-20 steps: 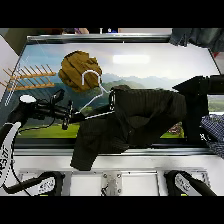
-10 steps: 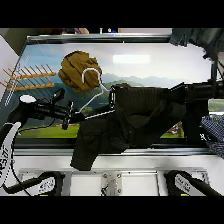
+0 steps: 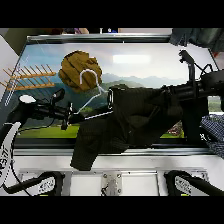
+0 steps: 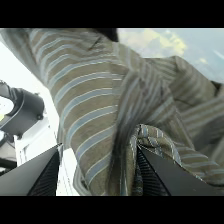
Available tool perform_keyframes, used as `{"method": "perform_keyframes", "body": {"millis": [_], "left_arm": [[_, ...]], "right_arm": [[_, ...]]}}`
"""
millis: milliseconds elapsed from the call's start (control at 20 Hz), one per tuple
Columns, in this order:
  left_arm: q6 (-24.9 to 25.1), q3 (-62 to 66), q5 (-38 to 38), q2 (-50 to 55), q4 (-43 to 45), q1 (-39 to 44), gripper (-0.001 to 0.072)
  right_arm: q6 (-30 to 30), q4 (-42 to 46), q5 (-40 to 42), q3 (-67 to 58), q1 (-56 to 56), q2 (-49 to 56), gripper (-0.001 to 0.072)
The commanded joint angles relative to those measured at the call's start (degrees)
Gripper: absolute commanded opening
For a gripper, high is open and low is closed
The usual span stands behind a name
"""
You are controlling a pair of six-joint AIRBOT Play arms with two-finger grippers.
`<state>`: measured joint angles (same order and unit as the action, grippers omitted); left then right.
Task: Fold the clothes and pants, and hang the long-sleeved shirts on hangers.
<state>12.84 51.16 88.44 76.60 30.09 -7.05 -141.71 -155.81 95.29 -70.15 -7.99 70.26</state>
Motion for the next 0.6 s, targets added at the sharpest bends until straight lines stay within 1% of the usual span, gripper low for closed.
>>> {"method": "perform_keyframes", "body": {"millis": [0, 300, 350, 400, 450, 550], "left_arm": [[-0.9, 0.1, 0.1, 0.0, -1.2, 0.0, 0.0016], [-0.9, 0.1, 0.5, 0.0, -1.1, 0.0, 0.0015], [-0.9, 0.1, 0.5, 0.0, -1.1, 0.0, 0.0016], [-0.9, 0.1, 0.5, 0.0, -1.1, 0.0, 0.0015], [-0.9, 0.1, 0.5, 0.0, -1.1, 0.0, 0.0015], [-0.9, 0.1, 0.5, 0.0, -1.1, 0.0, 0.0015]], "right_arm": [[-0.9, -0.5, -1.0, 0.0, 3.1, 0.1, 0.0508], [-1.4, -0.5, -1.7, 0.0, 4.2, 0.1, 0.0495], [-2.7, -0.4, -1.7, 0.0, 4.2, 0.1, 0.0370], [-3.7, -0.4, -1.8, 0.0, 4.2, 0.1, 0.0151], [-4.5, -0.4, -1.8, 0.0, 4.2, 0.1, 0.0024], [-8.2, -0.2, -1.7, 0.0, 4.2, 0.1, 0.0024]]}}
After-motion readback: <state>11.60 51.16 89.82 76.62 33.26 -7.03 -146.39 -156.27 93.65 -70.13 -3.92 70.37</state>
